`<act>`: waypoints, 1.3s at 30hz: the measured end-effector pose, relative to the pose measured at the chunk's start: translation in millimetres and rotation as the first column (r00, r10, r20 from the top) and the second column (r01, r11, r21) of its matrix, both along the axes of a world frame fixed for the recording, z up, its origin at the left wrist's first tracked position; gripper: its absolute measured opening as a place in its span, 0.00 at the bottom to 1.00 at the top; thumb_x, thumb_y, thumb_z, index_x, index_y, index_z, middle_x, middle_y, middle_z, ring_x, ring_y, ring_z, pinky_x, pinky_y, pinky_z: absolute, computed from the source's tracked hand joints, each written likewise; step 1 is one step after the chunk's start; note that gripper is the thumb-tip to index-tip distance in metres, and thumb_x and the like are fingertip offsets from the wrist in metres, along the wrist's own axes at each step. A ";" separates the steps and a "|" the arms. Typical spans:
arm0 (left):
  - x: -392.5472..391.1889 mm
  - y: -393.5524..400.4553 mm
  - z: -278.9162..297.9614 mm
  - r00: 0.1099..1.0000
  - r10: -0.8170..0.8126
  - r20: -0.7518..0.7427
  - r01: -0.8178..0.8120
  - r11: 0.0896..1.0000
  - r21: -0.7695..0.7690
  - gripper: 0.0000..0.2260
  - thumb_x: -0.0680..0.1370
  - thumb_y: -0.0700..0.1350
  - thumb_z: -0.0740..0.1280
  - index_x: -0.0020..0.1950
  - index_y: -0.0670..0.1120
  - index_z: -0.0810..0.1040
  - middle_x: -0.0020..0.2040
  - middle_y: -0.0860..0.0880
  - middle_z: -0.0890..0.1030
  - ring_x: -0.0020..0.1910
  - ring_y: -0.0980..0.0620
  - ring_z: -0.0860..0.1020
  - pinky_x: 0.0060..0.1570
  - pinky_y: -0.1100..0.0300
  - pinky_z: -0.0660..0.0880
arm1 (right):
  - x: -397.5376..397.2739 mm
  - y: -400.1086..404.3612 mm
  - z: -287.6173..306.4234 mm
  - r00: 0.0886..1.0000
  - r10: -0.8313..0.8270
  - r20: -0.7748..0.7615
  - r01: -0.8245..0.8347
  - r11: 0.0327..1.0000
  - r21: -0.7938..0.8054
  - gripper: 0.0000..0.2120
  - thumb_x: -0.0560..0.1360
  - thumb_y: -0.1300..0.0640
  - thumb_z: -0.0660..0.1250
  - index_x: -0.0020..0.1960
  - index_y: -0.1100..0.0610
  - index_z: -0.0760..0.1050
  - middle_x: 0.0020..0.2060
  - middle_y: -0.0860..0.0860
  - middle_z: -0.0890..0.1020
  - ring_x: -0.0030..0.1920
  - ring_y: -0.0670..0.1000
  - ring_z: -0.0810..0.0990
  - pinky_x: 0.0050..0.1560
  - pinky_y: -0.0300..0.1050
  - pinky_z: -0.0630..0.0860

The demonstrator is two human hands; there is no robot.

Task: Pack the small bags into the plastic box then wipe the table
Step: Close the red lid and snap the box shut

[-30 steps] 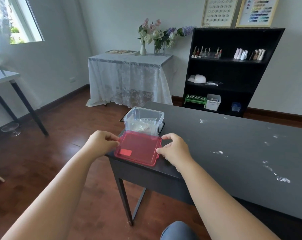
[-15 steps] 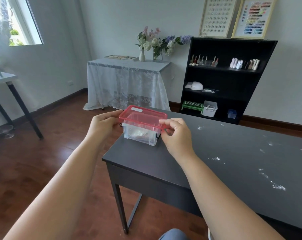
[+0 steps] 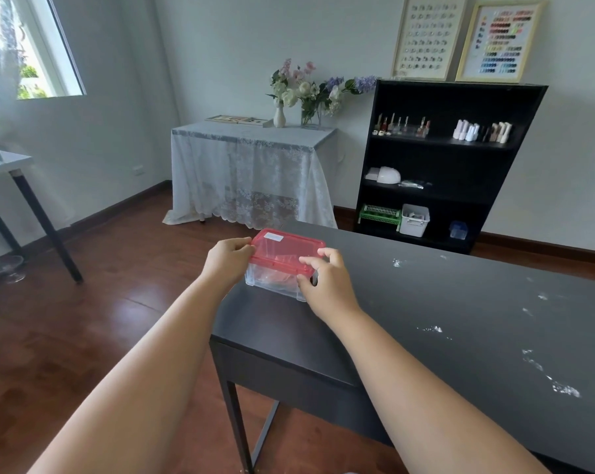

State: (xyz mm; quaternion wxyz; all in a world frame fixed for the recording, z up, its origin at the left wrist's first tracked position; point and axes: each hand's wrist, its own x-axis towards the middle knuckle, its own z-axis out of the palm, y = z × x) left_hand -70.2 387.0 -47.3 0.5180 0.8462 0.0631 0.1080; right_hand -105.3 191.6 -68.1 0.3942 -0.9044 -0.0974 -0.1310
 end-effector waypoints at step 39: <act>21.3 -15.9 -14.6 0.978 0.200 0.056 -0.204 0.976 0.073 0.10 0.75 0.45 0.61 0.38 0.55 0.78 0.35 0.52 0.76 0.39 0.49 0.71 0.40 0.59 0.67 | 25.0 -11.6 7.3 0.900 -0.053 -0.432 0.231 0.900 0.371 0.23 0.73 0.45 0.68 0.64 0.50 0.68 0.58 0.53 0.76 0.53 0.54 0.78 0.54 0.50 0.75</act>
